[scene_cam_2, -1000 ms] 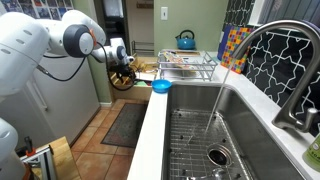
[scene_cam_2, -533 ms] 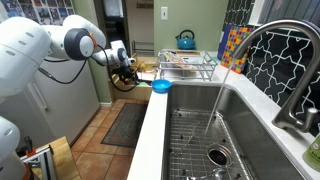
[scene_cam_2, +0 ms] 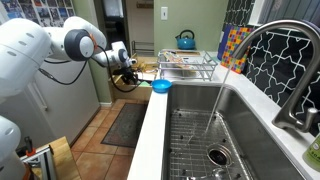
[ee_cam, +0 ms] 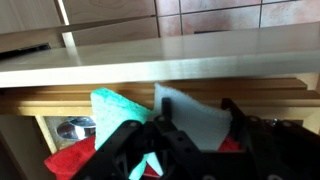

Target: Rinse the the blue bowl with running water, remove the white sponge from the drawer and use it to wipe the blue bowl

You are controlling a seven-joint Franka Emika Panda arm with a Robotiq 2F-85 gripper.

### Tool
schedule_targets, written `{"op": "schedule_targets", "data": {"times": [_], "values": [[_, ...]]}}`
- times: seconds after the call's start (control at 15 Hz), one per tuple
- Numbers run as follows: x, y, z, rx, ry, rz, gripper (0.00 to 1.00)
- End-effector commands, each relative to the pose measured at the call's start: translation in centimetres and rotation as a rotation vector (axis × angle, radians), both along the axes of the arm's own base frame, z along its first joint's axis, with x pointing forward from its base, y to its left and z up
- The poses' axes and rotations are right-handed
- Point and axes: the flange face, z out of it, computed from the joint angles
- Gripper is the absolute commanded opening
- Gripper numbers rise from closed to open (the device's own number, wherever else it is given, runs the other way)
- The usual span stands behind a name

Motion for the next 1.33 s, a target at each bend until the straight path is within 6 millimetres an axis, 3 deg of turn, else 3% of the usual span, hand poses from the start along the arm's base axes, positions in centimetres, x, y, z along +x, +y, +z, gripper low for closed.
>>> {"op": "schedule_targets", "data": {"times": [0.0,0.2,0.4,0.73,1.0,1.27], "values": [[0.2,0.4,0.5,-0.012,-0.014,-0.016,0.23],[0.2,0.6,2.3,0.008,-0.029,-0.019,0.02],[-0.2,1.1,5.2,0.047,-0.043,-0.010,0.01],[-1.9,0.8,12.0,0.065,-0.060,0.002,0.02],[-4.1,-1.9,16.6,0.014,-0.036,-0.107,0.02],[-6.3,-6.7,19.5,-0.037,-0.019,-0.319,0.02]]}}
